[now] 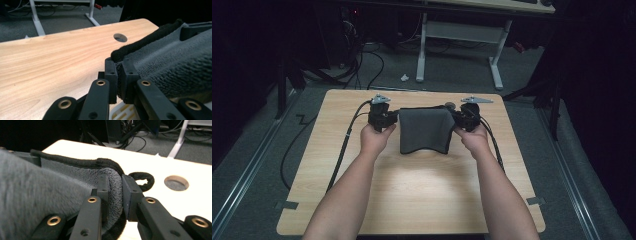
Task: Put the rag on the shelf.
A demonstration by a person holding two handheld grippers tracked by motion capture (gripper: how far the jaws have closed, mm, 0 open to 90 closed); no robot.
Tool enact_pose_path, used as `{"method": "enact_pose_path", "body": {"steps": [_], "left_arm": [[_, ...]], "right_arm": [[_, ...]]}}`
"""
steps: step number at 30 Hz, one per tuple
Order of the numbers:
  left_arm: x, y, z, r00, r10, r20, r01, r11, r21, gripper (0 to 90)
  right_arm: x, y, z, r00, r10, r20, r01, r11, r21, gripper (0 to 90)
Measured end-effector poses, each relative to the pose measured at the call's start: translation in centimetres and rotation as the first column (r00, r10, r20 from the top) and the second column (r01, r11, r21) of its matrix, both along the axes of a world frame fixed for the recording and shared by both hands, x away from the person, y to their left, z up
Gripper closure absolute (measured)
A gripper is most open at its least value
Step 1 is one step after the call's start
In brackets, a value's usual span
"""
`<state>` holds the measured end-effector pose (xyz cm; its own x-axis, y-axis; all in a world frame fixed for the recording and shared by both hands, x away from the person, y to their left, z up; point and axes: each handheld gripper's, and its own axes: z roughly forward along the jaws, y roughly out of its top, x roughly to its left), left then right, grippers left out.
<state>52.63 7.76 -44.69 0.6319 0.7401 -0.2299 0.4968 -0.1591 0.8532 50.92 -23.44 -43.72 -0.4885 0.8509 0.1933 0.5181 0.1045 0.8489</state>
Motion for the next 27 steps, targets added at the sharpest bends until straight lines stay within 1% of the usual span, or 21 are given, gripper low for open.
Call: {"method": "enact_pose_path", "body": {"steps": [1, 3, 5, 10, 15, 22, 23, 25, 27], "left_arm": [[0.0, 0.0, 0.0, 1.0, 0.0, 0.0, 0.0, 1.0, 0.0, 85.1], [0.0, 0.1, -0.6, 1.0, 0.002, -0.009, -0.002, 1.0, -0.005, 85.0], [-0.1, 0.1, -0.8, 0.9999, 0.0, -0.013, 0.0, 1.0, -0.004, 85.0], [-0.2, 0.2, -1.0, 0.9998, 0.0, -0.018, -0.001, 0.9999, -0.01, 85.0], [-0.4, 0.3, -1.4, 0.9997, -0.003, -0.024, 0.003, 0.9999, -0.013, 84.9], [-0.6, 0.2, -1.7, 0.9997, -0.005, -0.022, 0.005, 1.0, -0.004, 84.9], [-0.6, 0.2, -1.6, 0.9998, -0.002, -0.02, 0.002, 1.0, -0.001, 84.9], [-0.7, 0.2, -1.5, 0.9998, -0.003, -0.02, 0.003, 1.0, -0.003, 84.8], [-0.6, 0.2, -1.5, 0.9997, -0.004, -0.023, 0.004, 1.0, -0.005, 84.9]], "right_arm": [[0.0, 0.0, 0.0, 1.0, 0.0, 0.0, 0.0, 1.0, 0.0, 78.4], [0.1, 0.0, -0.6, 0.9998, -0.007, -0.016, 0.007, 0.9998, 0.017, 78.2], [0.1, 0.1, -0.8, 0.9998, -0.007, -0.021, 0.008, 0.9998, 0.016, 78.0], [0.2, 0.0, -1.0, 0.9996, -0.011, -0.027, 0.012, 0.9996, 0.024, 77.6], [0.2, 0.0, -1.3, 0.9989, -0.017, -0.045, 0.018, 0.9994, 0.028, 76.9], [0.1, -0.1, -1.5, 0.9981, -0.028, -0.055, 0.03, 0.9988, 0.038, 74.9], [0.1, -0.1, -1.5, 0.9979, -0.033, -0.056, 0.035, 0.9988, 0.034, 72.9], [0.1, -0.1, -1.2, 0.9985, -0.035, -0.042, 0.036, 0.9991, 0.021, 72.2], [0.0, -0.1, -1.1, 0.9986, -0.034, -0.041, 0.035, 0.9993, 0.014, 71.8]]}}
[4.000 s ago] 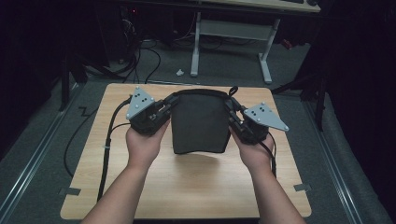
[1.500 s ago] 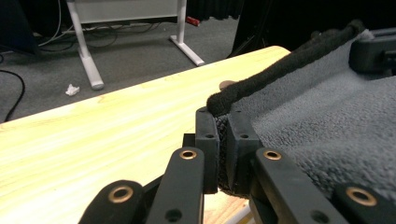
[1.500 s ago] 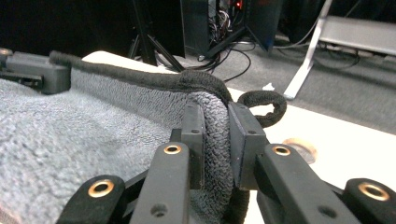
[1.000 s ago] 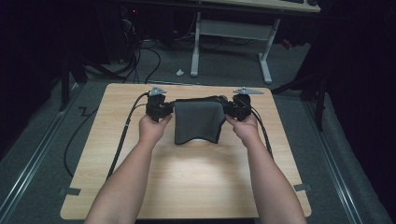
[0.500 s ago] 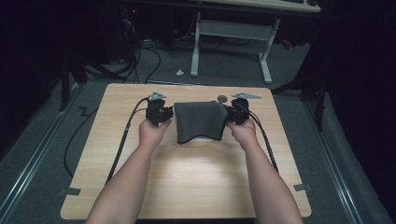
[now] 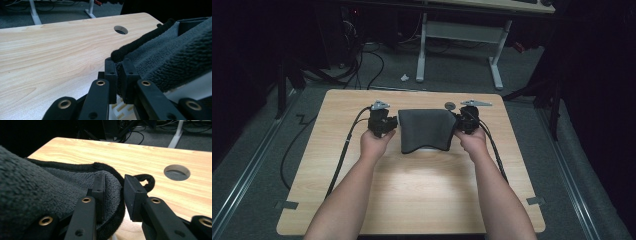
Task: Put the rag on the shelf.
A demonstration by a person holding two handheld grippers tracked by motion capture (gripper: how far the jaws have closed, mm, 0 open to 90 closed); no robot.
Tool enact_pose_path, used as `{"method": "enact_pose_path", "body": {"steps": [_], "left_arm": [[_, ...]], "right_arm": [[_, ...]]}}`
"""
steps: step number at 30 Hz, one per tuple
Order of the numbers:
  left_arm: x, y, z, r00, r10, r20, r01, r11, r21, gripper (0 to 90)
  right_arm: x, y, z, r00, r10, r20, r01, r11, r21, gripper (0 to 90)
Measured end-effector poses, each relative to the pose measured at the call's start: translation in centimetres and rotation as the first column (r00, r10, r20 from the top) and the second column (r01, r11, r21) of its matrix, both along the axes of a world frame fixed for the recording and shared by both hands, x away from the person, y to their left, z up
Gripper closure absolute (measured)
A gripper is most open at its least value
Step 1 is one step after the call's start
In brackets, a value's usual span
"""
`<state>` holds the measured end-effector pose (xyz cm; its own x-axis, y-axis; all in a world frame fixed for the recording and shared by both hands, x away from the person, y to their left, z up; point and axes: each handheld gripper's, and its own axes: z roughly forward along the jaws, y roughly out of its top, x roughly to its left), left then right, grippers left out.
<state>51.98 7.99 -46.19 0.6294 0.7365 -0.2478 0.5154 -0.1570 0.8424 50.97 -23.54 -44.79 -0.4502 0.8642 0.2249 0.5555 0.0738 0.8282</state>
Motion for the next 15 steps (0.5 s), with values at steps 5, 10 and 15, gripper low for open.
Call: {"method": "enact_pose_path", "body": {"steps": [5, 10, 15], "left_arm": [[0.1, 0.2, 0.1, 1.0, 0.009, -0.002, -0.009, 0.9999, -0.01, 84.9], [0.1, 0.1, 0.2, 0.9999, 0.003, -0.014, -0.004, 0.9998, -0.02, 83.1], [0.0, 0.1, 0.5, 0.9998, 0.014, -0.013, -0.015, 0.9998, -0.015, 77.1]], "right_arm": [[-0.1, -0.3, 0.9, 0.9989, -0.023, 0.041, 0.024, 0.9994, -0.026, 66.4], [-0.3, -0.9, 1.8, 0.9964, -0.036, 0.076, 0.039, 0.9988, -0.03, 61.5], [-0.5, -1.4, 2.2, 0.9959, -0.046, 0.078, 0.049, 0.9978, -0.043, 58.1]]}}
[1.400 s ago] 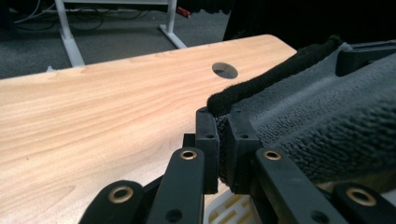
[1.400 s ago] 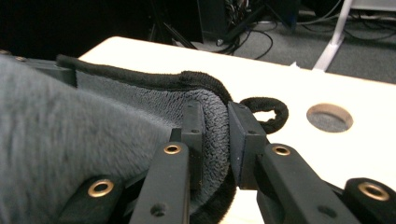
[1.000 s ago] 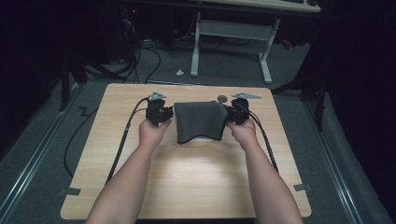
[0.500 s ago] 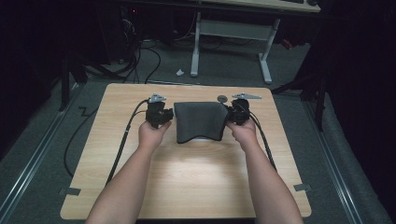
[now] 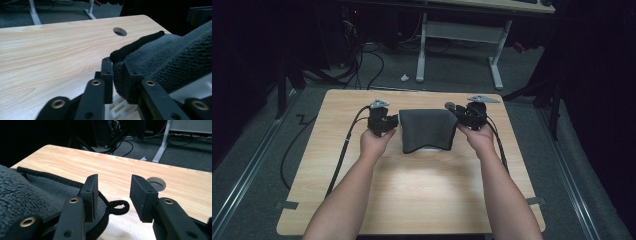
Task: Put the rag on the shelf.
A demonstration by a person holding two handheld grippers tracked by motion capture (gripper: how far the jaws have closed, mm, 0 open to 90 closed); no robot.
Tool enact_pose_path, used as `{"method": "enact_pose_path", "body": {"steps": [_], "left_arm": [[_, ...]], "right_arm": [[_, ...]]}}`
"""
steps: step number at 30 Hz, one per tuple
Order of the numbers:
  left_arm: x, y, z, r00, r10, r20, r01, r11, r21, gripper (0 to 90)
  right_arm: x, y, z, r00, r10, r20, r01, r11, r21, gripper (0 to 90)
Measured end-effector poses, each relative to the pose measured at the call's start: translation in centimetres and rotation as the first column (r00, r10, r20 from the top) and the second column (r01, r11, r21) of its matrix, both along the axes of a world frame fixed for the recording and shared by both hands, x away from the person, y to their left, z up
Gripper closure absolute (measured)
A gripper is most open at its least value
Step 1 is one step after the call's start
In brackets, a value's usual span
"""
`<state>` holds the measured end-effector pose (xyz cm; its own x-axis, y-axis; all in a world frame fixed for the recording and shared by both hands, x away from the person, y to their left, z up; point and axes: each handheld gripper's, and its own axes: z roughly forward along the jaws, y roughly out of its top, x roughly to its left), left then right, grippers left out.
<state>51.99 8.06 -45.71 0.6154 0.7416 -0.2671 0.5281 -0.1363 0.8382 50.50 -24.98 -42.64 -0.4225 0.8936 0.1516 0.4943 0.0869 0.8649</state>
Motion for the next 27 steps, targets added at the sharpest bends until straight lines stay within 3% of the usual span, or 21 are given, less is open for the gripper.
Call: {"method": "enact_pose_path", "body": {"steps": [10, 24, 27], "left_arm": [[0.0, 1.2, 0.4, 0.9986, 0.054, -0.003, -0.054, 0.9984, -0.018, 59.9], [-0.8, 2.7, 1.5, 0.9943, 0.092, 0.054, -0.094, 0.9948, 0.04, 55.7], [-1.2, 3.3, 1.4, 0.9914, 0.11, 0.071, -0.113, 0.993, 0.037, 54.7]], "right_arm": [[-0.2, -0.6, 0.2, 0.9999, -0.013, -0.006, 0.012, 0.9999, -0.012, 52.3], [-0.9, -1.2, -0.2, 0.9991, -0.042, -0.004, 0.042, 0.9985, -0.034, 48.3], [-1.3, -1.5, -0.4, 0.9988, -0.049, -0.008, 0.048, 0.9978, -0.046, 47.1]]}}
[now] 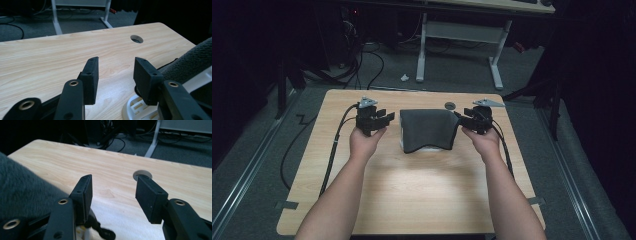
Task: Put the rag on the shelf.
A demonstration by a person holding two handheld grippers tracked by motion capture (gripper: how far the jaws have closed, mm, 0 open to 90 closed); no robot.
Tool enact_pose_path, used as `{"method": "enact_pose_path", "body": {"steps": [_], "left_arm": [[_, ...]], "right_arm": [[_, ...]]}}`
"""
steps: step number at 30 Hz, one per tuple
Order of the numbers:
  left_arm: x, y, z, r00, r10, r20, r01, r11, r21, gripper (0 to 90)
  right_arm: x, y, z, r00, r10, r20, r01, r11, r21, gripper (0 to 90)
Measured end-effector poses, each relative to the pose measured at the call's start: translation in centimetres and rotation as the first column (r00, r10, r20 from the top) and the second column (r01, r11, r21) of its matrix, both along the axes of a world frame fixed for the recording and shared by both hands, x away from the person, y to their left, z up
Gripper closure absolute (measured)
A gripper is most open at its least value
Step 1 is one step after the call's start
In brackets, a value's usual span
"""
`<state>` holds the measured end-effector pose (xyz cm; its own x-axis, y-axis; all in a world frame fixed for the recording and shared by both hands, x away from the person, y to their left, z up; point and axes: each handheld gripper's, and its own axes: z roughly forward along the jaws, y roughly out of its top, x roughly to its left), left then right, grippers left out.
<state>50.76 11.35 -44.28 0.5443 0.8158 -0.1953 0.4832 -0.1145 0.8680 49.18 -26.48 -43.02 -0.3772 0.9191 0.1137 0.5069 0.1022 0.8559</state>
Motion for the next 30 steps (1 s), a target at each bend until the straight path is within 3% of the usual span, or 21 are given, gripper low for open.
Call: {"method": "enact_pose_path", "body": {"steps": [3, 5, 7, 12, 14, 16, 19, 21, 23, 24, 27, 28, 29, 30], "left_arm": [[-0.6, 0.8, -0.1, 0.9998, 0.018, 0.009, -0.019, 0.9996, 0.02, 53.2], [-1.2, 1.5, 0.0, 0.9995, 0.03, 0.01, -0.03, 0.9994, 0.014, 52.7], [-1.5, 1.9, 0.0, 0.9993, 0.035, 0.013, -0.035, 0.9994, 0.009, 51.5], [-4.0, 3.5, -0.2, 0.9987, 0.031, 0.04, -0.031, 0.9994, 0.013, 48.9], [-5.1, 3.9, -0.3, 0.9984, 0.025, 0.05, -0.025, 0.9996, 0.007, 48.7], [-6.2, 4.3, -0.5, 0.9986, 0.015, 0.05, -0.015, 0.9999, -0.003, 48.5], [-7.4, 4.4, -0.6, 0.9988, -0.002, 0.05, 0.001, 1.0, 0.005, 47.6], [-8.8, 4.4, -0.8, 0.998, -0.023, 0.059, 0.023, 0.9997, -0.007, 47.6], [-10.3, 4.3, -1.2, 0.9977, -0.042, 0.053, 0.042, 0.9991, 0.0, 47.6], [-11.7, 4.1, -2.1, 0.9972, -0.063, 0.041, 0.063, 0.998, 0.004, 47.4], [-14.0, 3.7, -3.5, 0.9947, -0.101, 0.017, 0.101, 0.9947, 0.021, 46.7], [-14.0, 3.7, -3.5, 0.9947, -0.101, 0.017, 0.101, 0.9947, 0.021, 46.6], [-15.3, 3.4, -4.2, 0.9918, -0.127, 0.007, 0.127, 0.9914, 0.031, 46.5], [-15.3, 3.4, -4.2, 0.9918, -0.127, 0.007, 0.127, 0.9914, 0.031, 46.2]], "right_arm": [[-0.6, -0.3, 0.1, 1.0, 0.001, 0.006, -0.001, 0.9999, -0.014, 46.8], [-1.4, -0.5, 0.1, 0.9995, -0.004, 0.031, 0.004, 0.9999, -0.015, 46.3], [-1.8, -0.6, 0.2, 0.9997, -0.005, 0.022, 0.005, 0.9996, -0.027, 43.7], [-3.9, -0.6, 0.5, 0.9969, 0.017, 0.076, -0.013, 0.9981, -0.061, 41.6], [-4.7, -0.5, 0.6, 0.9975, 0.026, 0.066, -0.021, 0.9972, -0.072, 39.2], [-5.9, -0.6, 0.5, 0.9949, 0.026, 0.098, -0.019, 0.9972, -0.073, 39.8], [-6.8, -0.6, 0.4, 0.9954, 0.023, 0.093, -0.015, 0.9964, -0.084, 39.8], [-8.6, -0.3, 0.2, 0.9959, 0.033, 0.084, -0.022, 0.9916, -0.128, 38.2], [-10.2, 0.0, -0.1, 0.9908, 0.049, 0.126, -0.033, 0.9916, -0.125, 38.8], [-11.0, 0.1, -0.3, 0.9898, 0.056, 0.131, -0.039, 0.9914, -0.125, 39.0], [-13.3, 0.6, -1.2, 0.9877, 0.078, 0.135, -0.058, 0.9872, -0.149, 39.3], [-13.3, 0.6, -1.2, 0.9877, 0.078, 0.135, -0.058, 0.9872, -0.149, 39.3], [-14.9, 0.8, -1.9, 0.9868, 0.082, 0.14, -0.059, 0.9859, -0.156, 40.4], [-15.7, 0.9, -2.3, 0.9867, 0.083, 0.14, -0.063, 0.9875, -0.144, 41.0]]}}
